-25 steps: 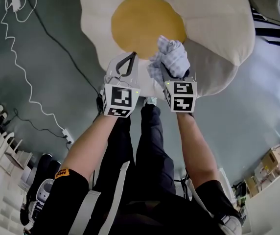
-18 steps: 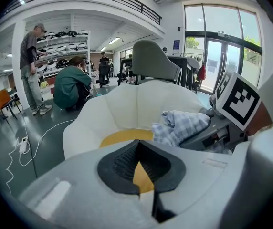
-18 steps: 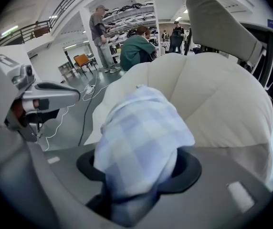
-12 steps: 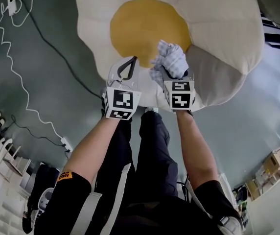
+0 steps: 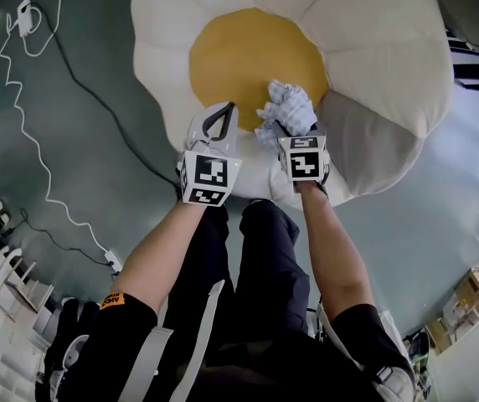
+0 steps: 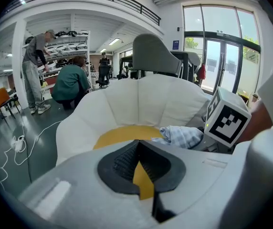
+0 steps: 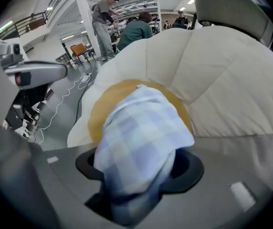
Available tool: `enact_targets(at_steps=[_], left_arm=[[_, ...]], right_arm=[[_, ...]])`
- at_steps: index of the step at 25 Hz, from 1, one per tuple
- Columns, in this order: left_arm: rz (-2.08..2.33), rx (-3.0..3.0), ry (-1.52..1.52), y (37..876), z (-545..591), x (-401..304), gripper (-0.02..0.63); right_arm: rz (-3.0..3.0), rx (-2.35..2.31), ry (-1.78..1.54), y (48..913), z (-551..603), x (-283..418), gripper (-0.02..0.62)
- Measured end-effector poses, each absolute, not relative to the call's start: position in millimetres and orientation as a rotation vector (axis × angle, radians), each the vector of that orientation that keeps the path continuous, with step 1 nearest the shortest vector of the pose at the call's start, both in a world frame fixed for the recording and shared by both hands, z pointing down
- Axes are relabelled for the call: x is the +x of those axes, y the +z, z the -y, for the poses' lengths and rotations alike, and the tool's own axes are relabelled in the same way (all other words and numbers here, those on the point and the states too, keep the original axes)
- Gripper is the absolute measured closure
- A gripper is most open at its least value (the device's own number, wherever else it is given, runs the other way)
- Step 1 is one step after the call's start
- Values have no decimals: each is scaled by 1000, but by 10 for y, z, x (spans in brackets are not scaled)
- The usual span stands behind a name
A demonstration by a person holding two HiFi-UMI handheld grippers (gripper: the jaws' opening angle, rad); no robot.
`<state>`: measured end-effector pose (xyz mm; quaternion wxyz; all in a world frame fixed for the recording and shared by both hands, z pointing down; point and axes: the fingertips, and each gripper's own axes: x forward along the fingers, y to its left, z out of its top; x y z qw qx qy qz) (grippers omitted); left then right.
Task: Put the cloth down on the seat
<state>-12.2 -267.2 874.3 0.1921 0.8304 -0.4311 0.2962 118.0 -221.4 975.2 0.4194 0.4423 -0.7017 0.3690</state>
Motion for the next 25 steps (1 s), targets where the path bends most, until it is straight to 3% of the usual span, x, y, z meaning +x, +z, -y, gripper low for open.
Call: enact_targets(at_steps=[6,15,25], left_arm=[[1211,2346,806,8553,2738,-45,607],[1178,2378,805,7799,2625,21,607],[1180,2384,697,6696,2578,13,606]], right_arm=[[1733,1062,944,9735,2208,1255,262],[1720,1173,952,8873,2141,1393,264],[1827,1342,876,7497,2202,1299,380]])
